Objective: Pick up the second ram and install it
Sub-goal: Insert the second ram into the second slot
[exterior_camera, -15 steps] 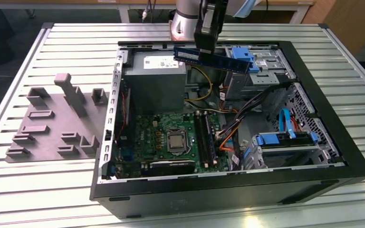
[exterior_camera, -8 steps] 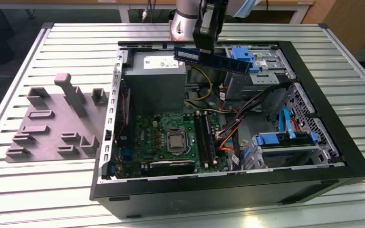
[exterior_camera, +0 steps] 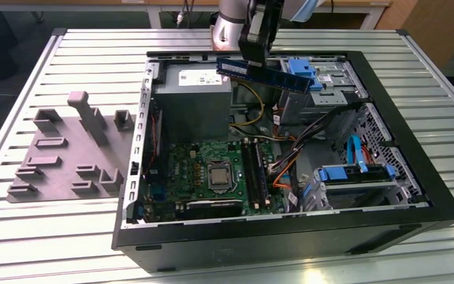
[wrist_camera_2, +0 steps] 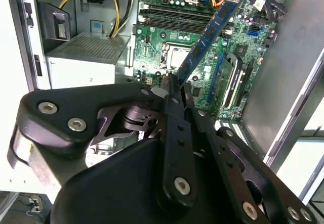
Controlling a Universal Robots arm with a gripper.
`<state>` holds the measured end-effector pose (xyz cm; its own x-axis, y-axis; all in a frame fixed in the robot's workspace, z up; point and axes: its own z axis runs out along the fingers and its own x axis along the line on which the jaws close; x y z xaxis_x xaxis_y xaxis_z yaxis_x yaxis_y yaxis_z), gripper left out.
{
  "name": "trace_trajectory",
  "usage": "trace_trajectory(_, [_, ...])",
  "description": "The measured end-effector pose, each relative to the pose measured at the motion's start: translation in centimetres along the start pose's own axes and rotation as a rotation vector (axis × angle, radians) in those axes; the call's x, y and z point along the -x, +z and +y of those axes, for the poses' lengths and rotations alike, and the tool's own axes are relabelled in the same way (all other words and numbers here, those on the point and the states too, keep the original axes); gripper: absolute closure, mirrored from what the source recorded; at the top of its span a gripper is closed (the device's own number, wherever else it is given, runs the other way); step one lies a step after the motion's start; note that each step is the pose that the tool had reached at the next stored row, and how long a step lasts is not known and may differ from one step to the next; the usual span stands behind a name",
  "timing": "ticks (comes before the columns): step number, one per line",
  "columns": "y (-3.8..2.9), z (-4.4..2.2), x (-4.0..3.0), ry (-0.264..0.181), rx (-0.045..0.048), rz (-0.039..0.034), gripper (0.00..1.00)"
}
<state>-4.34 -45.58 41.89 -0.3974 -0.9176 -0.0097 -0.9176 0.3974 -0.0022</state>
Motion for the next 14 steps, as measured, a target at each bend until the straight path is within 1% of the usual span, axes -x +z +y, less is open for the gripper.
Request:
trace_trajectory(11, [0.01, 0.00, 0.00, 0.034, -0.0003, 0.0000, 0.86])
trace_trajectory(14, [0.01, 0.00, 0.00, 0.036, -0.0003, 0.0000, 0.86])
